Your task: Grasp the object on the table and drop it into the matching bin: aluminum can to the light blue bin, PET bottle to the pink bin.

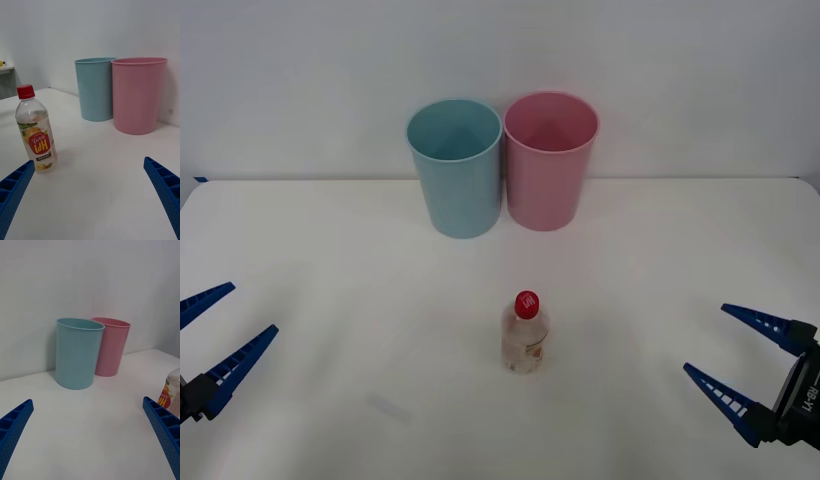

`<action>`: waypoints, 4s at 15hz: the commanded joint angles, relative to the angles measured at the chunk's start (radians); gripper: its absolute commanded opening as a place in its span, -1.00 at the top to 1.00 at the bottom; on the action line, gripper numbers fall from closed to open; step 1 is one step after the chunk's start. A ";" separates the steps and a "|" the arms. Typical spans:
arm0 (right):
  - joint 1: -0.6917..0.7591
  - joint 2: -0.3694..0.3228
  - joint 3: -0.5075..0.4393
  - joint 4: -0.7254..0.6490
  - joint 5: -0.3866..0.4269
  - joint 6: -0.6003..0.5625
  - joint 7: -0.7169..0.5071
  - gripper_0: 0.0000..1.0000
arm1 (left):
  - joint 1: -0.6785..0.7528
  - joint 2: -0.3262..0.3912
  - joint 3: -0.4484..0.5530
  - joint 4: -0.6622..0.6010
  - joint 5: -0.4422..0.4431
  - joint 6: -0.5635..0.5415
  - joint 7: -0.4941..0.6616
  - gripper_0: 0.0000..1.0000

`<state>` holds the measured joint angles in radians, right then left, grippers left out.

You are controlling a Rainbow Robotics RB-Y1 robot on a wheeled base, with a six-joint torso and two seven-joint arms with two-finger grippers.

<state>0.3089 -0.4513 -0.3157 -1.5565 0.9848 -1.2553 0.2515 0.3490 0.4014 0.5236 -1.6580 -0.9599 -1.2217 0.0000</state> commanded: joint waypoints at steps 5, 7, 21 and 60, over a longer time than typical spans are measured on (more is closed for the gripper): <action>-0.057 -0.004 0.145 0.015 0.009 0.028 0.041 -1.00 | 0.000 0.000 0.000 0.000 0.000 0.000 0.000 -1.00; -0.074 -0.004 0.196 0.015 0.009 0.063 0.061 -1.00 | 0.000 0.000 0.000 0.000 0.000 0.000 0.000 -1.00; -0.160 -0.006 0.486 0.016 0.025 0.366 0.144 -1.00 | 0.000 0.000 0.000 0.000 0.000 0.000 0.000 -1.00; -0.387 0.034 0.672 0.142 -0.046 0.522 0.161 1.00 | 0.000 0.000 0.000 0.000 0.000 0.000 0.000 -1.00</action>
<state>-0.0847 -0.4041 0.3569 -1.3906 0.9471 -0.7370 0.4311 0.3491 0.4014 0.5236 -1.6581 -0.9599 -1.2217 0.0000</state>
